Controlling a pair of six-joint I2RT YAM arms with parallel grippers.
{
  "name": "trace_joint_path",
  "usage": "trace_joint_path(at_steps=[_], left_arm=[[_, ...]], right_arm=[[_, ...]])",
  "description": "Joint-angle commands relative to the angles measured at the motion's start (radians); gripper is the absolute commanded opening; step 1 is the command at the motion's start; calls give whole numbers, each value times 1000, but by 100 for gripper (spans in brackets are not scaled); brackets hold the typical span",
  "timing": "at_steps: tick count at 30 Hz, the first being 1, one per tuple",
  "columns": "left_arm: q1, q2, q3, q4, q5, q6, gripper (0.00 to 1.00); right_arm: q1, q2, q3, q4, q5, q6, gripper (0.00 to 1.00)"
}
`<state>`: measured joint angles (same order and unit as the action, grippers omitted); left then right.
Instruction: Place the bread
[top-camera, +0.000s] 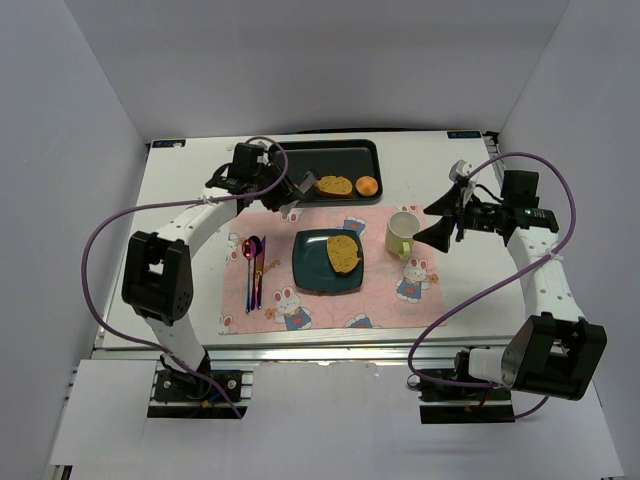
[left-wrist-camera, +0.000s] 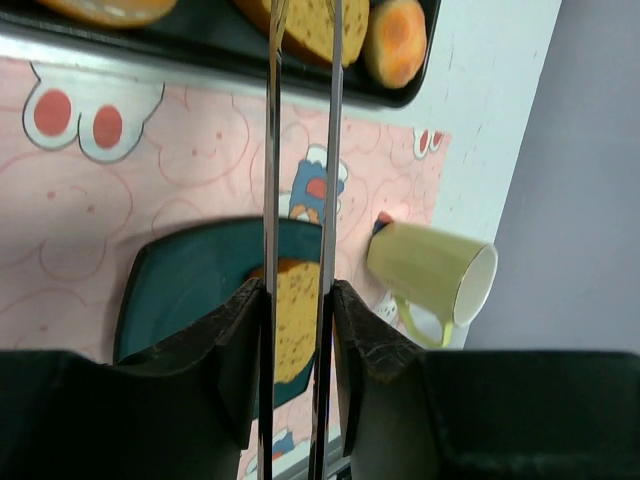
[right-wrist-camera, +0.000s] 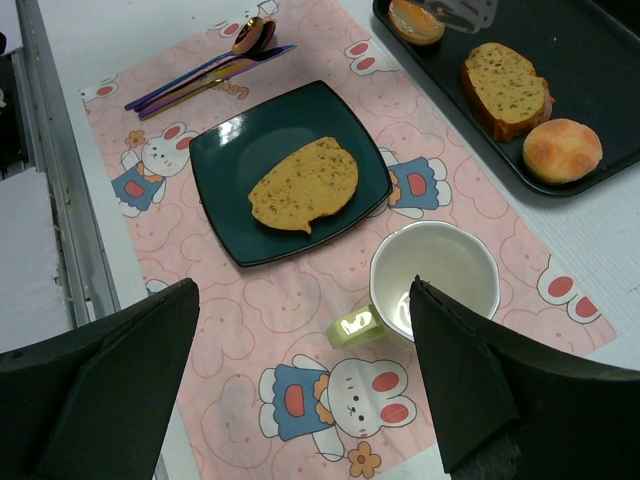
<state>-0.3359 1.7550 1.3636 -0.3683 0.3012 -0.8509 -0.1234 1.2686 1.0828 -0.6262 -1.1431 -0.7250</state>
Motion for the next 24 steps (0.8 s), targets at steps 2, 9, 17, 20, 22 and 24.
trace_joint_path(at_steps=[2, 9, 17, 20, 22, 24], left_arm=[[8, 23, 95, -1, -33, -24, 42], [8, 81, 181, -95, -54, 18, 44], [6, 119, 212, -156, -63, 65, 44], [6, 136, 221, -162, -59, 81, 45], [6, 149, 226, -152, -47, 82, 45], [6, 161, 230, -149, -25, 82, 45]], right_arm=[[-4, -17, -15, 20, -37, -8, 89], [-4, -12, -14, 25, -40, -8, 89], [-5, -11, -12, 28, -41, -2, 89], [-4, -11, -9, 28, -40, -1, 89], [-4, -11, -8, 28, -38, -2, 89], [-4, -9, -9, 26, -40, -1, 89]])
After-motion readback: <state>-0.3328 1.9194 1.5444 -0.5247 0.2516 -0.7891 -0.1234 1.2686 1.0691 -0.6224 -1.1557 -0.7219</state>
